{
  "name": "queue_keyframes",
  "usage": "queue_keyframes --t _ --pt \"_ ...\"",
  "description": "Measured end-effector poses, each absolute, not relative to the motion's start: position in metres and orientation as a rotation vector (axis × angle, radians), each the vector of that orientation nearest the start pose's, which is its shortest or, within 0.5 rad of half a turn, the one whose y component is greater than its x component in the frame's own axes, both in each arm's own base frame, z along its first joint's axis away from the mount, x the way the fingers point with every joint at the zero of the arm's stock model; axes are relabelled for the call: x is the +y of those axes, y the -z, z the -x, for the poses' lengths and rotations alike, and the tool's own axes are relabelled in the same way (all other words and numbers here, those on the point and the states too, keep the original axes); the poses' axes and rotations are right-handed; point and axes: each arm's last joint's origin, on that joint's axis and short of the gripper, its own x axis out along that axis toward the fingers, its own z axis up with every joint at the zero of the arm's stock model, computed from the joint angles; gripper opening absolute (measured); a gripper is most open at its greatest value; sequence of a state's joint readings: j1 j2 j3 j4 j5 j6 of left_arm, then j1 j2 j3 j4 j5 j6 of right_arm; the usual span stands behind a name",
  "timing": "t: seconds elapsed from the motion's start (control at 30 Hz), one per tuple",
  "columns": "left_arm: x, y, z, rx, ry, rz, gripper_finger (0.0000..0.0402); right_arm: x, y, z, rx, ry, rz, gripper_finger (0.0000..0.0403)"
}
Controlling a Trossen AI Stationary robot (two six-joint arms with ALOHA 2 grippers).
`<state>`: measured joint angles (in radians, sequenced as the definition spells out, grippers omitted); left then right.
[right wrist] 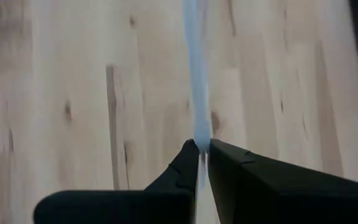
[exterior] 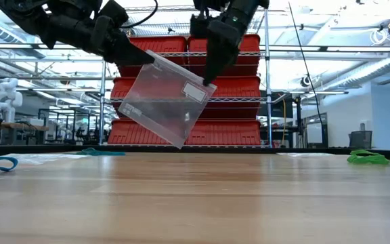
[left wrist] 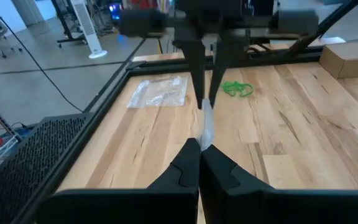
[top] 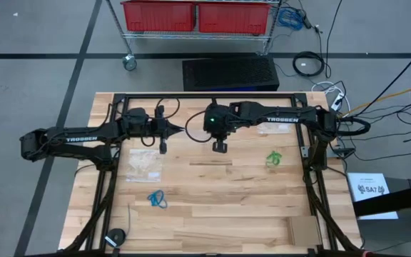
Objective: Sort rubber bands
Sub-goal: Open the top left transparent zip bag
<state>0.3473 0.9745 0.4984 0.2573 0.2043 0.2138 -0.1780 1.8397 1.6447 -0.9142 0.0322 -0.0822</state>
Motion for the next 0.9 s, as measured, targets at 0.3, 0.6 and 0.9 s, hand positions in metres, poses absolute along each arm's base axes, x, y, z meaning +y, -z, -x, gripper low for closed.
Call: queue_keyframes --t 0.3,0.6,0.9 --pt "0.066 -0.244 -0.2 0.205 -0.126 -0.155 0.0 -0.07 -0.286 -0.366 1.198 0.244 0.037 0.0047" --pt "0.067 -0.245 -0.201 0.199 -0.132 -0.126 0.0 -0.071 -0.326 -0.369 0.962 0.324 0.114 0.0126" --pt "0.067 -0.244 -0.201 0.205 -0.131 -0.124 0.0 -0.058 -0.335 -0.369 0.925 0.296 0.206 0.0045"
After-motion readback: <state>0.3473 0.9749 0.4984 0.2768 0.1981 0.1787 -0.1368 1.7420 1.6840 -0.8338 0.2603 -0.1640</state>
